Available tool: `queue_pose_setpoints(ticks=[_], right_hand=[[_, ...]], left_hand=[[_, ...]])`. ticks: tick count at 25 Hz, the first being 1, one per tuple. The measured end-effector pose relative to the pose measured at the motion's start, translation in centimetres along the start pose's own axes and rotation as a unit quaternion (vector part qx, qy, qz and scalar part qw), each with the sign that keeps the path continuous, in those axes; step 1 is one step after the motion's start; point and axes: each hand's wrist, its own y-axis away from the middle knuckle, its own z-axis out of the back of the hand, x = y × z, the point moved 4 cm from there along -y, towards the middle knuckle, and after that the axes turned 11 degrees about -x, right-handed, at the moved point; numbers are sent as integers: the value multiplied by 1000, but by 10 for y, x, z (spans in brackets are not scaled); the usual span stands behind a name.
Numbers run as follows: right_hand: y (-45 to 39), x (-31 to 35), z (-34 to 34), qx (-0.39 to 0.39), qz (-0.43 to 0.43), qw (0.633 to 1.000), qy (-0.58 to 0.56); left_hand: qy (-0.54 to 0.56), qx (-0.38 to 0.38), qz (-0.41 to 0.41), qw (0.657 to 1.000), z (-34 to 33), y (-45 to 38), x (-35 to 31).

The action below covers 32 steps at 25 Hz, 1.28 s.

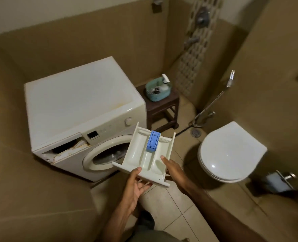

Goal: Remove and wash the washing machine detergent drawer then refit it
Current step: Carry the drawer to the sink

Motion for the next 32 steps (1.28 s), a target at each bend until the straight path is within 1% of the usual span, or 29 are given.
queue_pose_setpoints(ticks=[3, 6, 9, 10, 11, 12, 14, 15, 16, 17, 18, 19, 20, 22, 23, 25, 28, 30, 32], right_hand=[[24, -17, 63, -87, 44, 993, -61], [54, -40, 132, -166, 64, 978, -105], [82, -61, 199, -243, 58, 958, -142], [93, -69, 226, -267, 52, 950, -154], [102, -76, 250, -287, 48, 943, -163], [112, -83, 273, -308, 44, 935, -168], [130, -97, 321, -360, 33, 919, -156], [140, -104, 345, -384, 26, 911, -148], [149, -110, 367, -400, 21, 905, -146], [156, -113, 387, -411, 19, 899, -151], [164, -116, 406, -421, 19, 893, -159], [172, -118, 424, -429, 17, 888, -167], [180, -121, 443, -438, 15, 882, -174], [192, -124, 479, -447, 11, 876, -179], [196, -126, 498, -453, 7, 874, -178], [203, -131, 538, -458, -5, 872, -173], [212, -145, 593, -435, -29, 880, -191], [220, -155, 631, -427, -48, 872, -235], [228, -160, 663, -408, -38, 866, -286]], left_hand=[[-63, 62, -13, 996, -50, 21, 23], [-153, 129, -12, 980, -101, 49, 53], [-274, 197, -12, 941, -137, 69, 79], [-323, 203, -16, 924, -149, 74, 84], [-360, 185, -29, 914, -160, 76, 85], [-383, 136, -55, 912, -170, 75, 82], [-376, 13, -140, 916, -195, 75, 70], [-366, -14, -185, 912, -216, 78, 68], [-359, -2, -220, 907, -242, 83, 70], [-372, 44, -253, 892, -274, 91, 76], [-406, 112, -280, 863, -309, 101, 87], [-441, 179, -288, 831, -345, 111, 102], [-468, 236, -272, 807, -381, 122, 121], [-519, 321, -196, 768, -443, 139, 160], [-544, 356, -148, 745, -471, 147, 182], [-579, 404, -67, 705, -516, 158, 222], [-569, 458, 22, 683, -566, 167, 272], [-541, 486, 67, 683, -591, 172, 299], [-526, 493, 72, 690, -615, 176, 322]])
